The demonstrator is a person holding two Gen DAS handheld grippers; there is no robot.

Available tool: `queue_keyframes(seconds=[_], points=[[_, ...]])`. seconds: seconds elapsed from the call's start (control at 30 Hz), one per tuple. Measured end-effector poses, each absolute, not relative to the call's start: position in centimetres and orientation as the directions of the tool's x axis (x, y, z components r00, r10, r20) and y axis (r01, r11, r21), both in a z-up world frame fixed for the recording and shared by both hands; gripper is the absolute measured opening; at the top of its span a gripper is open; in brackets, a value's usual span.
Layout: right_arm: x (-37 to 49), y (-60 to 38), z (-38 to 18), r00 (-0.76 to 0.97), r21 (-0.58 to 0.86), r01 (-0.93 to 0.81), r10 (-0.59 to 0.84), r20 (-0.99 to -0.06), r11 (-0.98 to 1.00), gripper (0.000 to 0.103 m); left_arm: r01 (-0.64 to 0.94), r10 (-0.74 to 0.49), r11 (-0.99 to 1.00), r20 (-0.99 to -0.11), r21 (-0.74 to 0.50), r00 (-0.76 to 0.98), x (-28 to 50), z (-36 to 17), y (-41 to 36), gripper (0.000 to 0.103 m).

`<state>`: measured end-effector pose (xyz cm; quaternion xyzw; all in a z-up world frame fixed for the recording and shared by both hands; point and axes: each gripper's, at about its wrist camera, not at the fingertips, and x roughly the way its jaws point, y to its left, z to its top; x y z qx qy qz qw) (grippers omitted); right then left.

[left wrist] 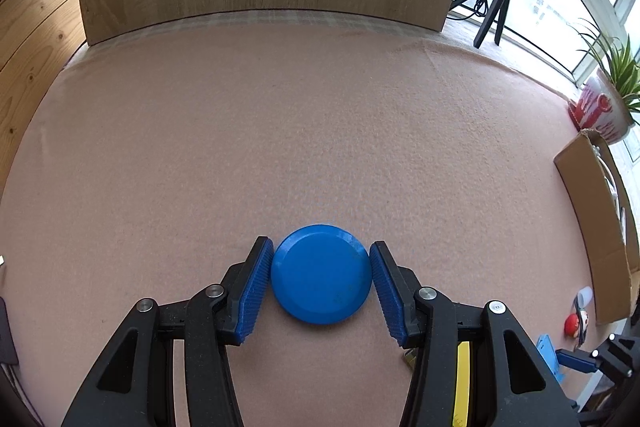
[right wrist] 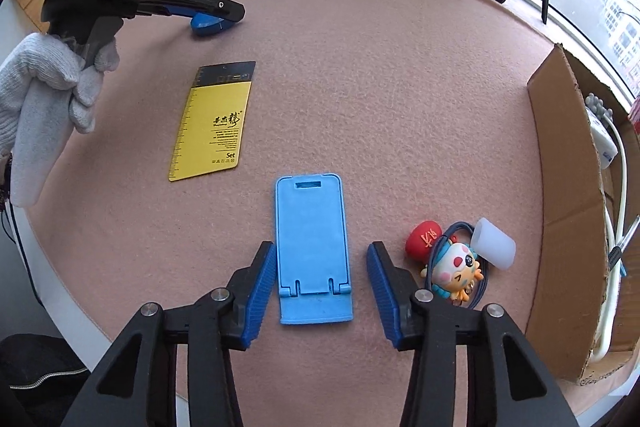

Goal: Organize objects
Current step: 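Grasp the light-blue phone stand with the right gripper while the left gripper holds the lid, then carry the lid and phone stand over the cardboard box with both grippers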

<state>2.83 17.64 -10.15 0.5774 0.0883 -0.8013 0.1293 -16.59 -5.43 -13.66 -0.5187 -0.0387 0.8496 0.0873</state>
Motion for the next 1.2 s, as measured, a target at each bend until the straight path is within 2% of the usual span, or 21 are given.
queue_keyframes(seconds=[0.03, 0.57, 0.7, 1.0, 1.2], points=[[2.7, 17.7, -10.1, -0.3, 0.008, 0.311, -0.107, -0.948, -0.95, 0.033, -0.1, 0.186, -0.982, -0.875, -0.157, -0.448, -16.1, -13.7, -5.7, 0.054], [-1.3, 16.2, -11.9, -0.314, 0.018, 0.301, -0.117, -0.942, -0.953, 0.033, -0.057, 0.133, -0.991, -0.87, -0.12, -0.475, -10.5, -13.7, -6.4, 0.054], [-2.1, 16.6, -11.8, -0.314, 0.058, 0.291, -0.153, -0.937, -0.955, 0.033, -0.004, 0.134, -0.989, -0.877, -0.149, -0.462, -9.4, -13.4, -6.7, 0.054], [-2.0, 19.3, -8.1, -0.401, 0.125, 0.256, -0.223, -0.889, -0.959, 0.033, 0.049, 0.145, -0.98, -0.858, -0.194, -0.493, -8.3, -10.9, -6.5, 0.054], [0.0, 22.7, -5.4, -0.461, 0.178, 0.207, -0.256, -0.85, -0.962, 0.033, -0.013, 0.188, -0.977, -0.827, -0.214, -0.53, -8.8, -7.8, -2.8, 0.054]])
